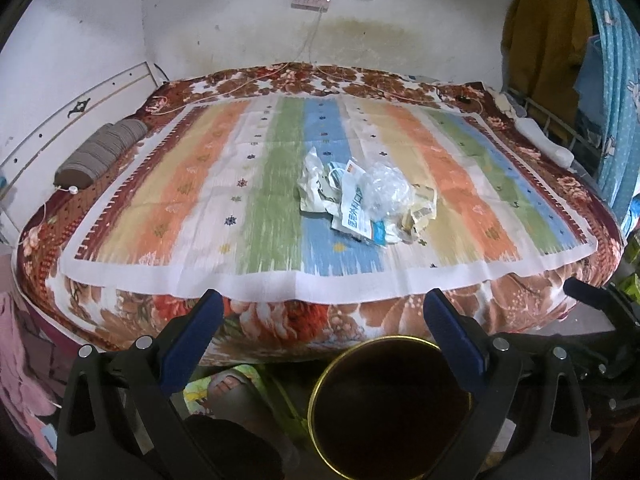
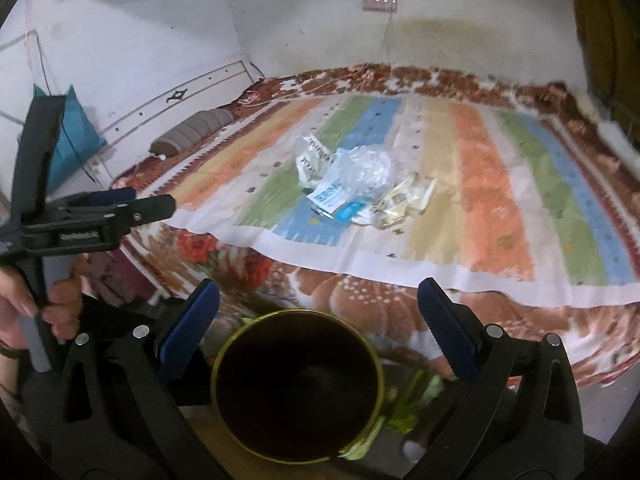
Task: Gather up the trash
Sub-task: 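Move both tools forward over the trash pile on the bed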
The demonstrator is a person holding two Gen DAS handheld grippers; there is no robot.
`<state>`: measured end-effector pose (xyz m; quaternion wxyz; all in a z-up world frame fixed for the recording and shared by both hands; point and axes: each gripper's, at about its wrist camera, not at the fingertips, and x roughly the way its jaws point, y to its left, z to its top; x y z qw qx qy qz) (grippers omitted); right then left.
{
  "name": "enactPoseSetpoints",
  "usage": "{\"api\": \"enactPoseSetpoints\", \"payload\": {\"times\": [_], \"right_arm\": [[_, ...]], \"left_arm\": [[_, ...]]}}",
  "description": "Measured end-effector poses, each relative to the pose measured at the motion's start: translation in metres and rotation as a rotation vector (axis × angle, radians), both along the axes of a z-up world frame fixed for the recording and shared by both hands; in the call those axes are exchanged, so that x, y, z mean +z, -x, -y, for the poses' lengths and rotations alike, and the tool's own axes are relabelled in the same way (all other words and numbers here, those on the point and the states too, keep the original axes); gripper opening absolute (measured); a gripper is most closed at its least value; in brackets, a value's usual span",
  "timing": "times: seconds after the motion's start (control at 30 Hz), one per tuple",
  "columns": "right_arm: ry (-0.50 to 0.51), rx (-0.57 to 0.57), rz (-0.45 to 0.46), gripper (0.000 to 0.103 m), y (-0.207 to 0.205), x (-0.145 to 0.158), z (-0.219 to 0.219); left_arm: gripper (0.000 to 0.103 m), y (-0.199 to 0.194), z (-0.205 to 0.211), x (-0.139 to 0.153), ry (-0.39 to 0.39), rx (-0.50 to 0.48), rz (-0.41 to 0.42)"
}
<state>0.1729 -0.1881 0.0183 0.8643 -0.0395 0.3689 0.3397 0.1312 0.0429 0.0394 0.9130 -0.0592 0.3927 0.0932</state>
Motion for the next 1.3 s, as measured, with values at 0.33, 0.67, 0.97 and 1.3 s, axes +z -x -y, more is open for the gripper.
{"api": "enactPoseSetpoints", "payload": {"times": [0.33,0.67,0.97,1.3], "right_arm": [[0.041,0.001,0.011,0.094,-0.031,0.008,-0.021],[0.075,-0.008,0.007,0.094,-0.065,0.008,-0.038],[0.077,-0.014,-0.017,0.094,-0.095,0.005,-0.055],[0.092,-0.028,-0.037,0.094,-0.141,-0.009,-0.079]], "left_arm": [[0.097,-0.047,-0.014,0.005,-0.003,0.014,-0.019],[0.097,-0.089,-0.033,0.002,0.050,0.015,-0.033],[0.097,-0.122,-0.050,-0.009,0.117,0.021,-0.031],[0.093,-0.160,-0.075,-0.026,0.173,0.042,-0.038]]}}
